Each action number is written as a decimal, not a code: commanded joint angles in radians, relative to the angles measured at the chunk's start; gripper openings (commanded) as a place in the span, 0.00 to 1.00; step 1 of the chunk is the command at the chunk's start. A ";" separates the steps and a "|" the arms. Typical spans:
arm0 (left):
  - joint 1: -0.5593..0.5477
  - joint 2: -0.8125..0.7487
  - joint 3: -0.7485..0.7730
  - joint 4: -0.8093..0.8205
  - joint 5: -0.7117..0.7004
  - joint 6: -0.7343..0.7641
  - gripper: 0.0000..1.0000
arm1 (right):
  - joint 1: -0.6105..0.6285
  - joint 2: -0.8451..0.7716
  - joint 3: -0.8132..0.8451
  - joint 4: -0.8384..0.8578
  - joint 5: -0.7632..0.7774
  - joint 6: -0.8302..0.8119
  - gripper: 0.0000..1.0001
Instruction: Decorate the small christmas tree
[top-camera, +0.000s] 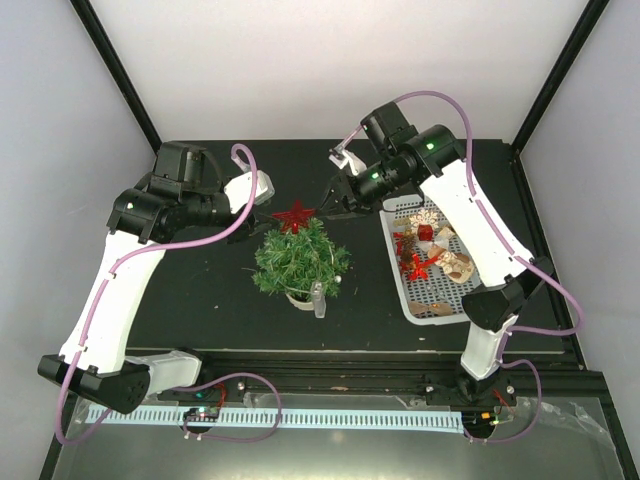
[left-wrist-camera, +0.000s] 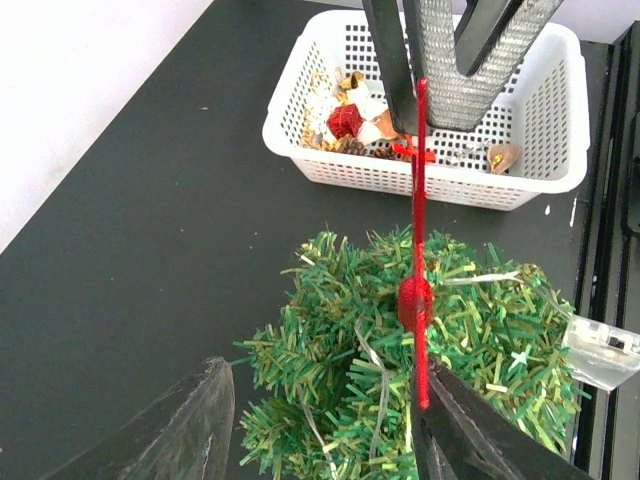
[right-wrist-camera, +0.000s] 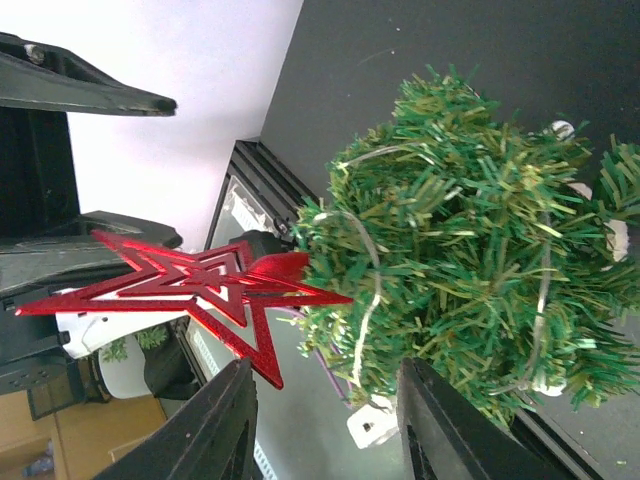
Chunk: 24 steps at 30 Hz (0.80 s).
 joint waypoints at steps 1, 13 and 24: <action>0.008 0.004 0.018 0.028 0.025 -0.014 0.50 | 0.004 -0.010 -0.028 -0.025 0.036 -0.023 0.41; 0.008 -0.003 0.007 0.037 0.025 -0.015 0.50 | 0.004 -0.018 -0.016 -0.018 0.049 -0.015 0.40; 0.008 -0.002 -0.002 0.041 0.025 -0.022 0.50 | 0.002 -0.024 0.032 -0.006 0.063 -0.006 0.41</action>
